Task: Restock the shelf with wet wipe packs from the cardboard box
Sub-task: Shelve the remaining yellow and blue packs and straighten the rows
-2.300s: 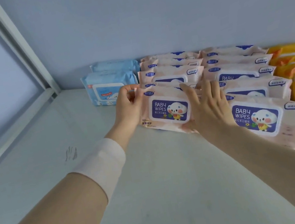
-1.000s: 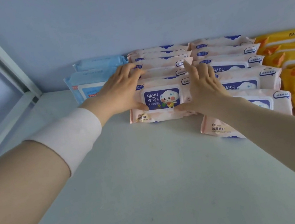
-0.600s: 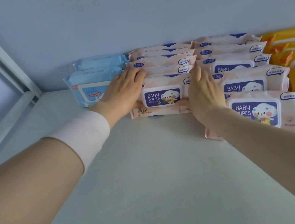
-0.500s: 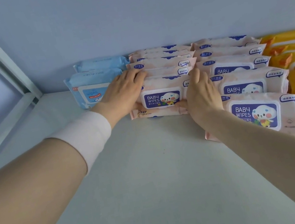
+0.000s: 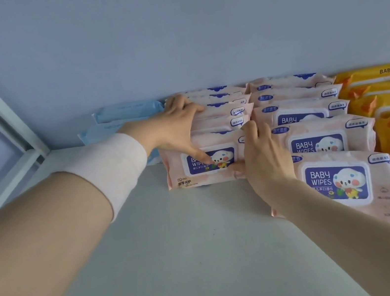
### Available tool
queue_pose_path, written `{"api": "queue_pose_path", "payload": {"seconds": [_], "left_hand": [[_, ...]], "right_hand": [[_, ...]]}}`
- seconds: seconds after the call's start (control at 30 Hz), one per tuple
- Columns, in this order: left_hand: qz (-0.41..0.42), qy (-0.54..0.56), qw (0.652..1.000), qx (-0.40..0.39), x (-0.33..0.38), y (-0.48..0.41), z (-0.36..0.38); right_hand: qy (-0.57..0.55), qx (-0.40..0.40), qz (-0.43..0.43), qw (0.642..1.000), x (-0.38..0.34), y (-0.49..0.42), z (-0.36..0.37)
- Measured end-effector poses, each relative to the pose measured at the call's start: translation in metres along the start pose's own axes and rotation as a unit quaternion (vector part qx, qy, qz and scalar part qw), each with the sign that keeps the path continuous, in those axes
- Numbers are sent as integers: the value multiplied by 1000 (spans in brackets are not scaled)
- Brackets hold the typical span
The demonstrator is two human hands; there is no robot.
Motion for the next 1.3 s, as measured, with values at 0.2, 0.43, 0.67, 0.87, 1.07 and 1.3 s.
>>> {"api": "queue_pose_path", "payload": {"seconds": [0.2,0.43,0.67,0.87,1.07,1.3], "left_hand": [[-10,48,999,0,-2,-8,-16],[6,119,992,47,-4,-32,-25],[28,173,978,111,-2,-30,-16],[70,195,966,156,1,-33,-23],[71,112,982,136,7,-3,-20],[39,-72,994,77,2,32,33]], "right_hand": [[15,15,4,1000,1,-1,3],[14,13,1,1000,3,1,5],[10,28,15,999,5,4,8],[-9,71,61,996,8,-4,12],[21,23,55,998,6,-11,5],[15,-41,12,999,1,-9,-1]]}}
Point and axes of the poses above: each hand's wrist, its own y-axis away from the middle knuckle, its own z-axis out of the palm, x = y × z, the point moved 5 cm from there along -y, towards the middle knuckle, and after that the axes turned 14 degrees about -x, right-handed, at the moved point
